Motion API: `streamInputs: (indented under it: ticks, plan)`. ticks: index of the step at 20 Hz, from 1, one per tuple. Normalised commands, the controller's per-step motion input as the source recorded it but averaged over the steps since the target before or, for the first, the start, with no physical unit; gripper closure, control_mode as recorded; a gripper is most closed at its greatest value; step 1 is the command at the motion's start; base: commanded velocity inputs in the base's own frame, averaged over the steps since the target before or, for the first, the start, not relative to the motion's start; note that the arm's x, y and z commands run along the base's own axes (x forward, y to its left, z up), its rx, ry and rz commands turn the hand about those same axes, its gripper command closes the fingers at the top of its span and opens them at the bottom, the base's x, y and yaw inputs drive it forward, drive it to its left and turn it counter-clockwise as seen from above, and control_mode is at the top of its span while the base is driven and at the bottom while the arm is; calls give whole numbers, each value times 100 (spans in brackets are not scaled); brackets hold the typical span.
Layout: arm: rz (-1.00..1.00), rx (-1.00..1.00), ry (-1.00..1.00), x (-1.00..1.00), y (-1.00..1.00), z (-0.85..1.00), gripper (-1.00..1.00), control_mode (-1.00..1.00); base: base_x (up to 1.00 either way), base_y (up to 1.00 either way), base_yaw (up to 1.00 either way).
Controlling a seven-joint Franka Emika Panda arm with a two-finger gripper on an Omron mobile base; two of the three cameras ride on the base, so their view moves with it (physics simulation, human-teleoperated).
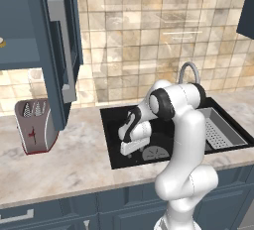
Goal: Pick up the dish brush and bar soap from the sink, and place them back in the cabinet, and close the cabinet doors.
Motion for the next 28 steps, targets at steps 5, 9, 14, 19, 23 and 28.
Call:
streamInputs:
  ticks: [5, 9, 14, 19, 23, 28]
  plan:
    - [0, 0, 0, 0, 0, -1, -100, -100, 0, 0, 0]
    - [0, 0, 0, 0, 0, -5, -100, -100, 0, 0, 0]
    - [0, 0, 0, 0, -1, -11, -100, -100, 0, 0, 0]
    - [0, 0, 0, 0, -5, -13, -100, -100, 0, 0, 0]
    - [0, 0, -1, 0, -2, -19, -100, -100, 0, 0, 0]
    - [0, 0, -1, 0, 0, -20, -100, -100, 0, 0, 0]
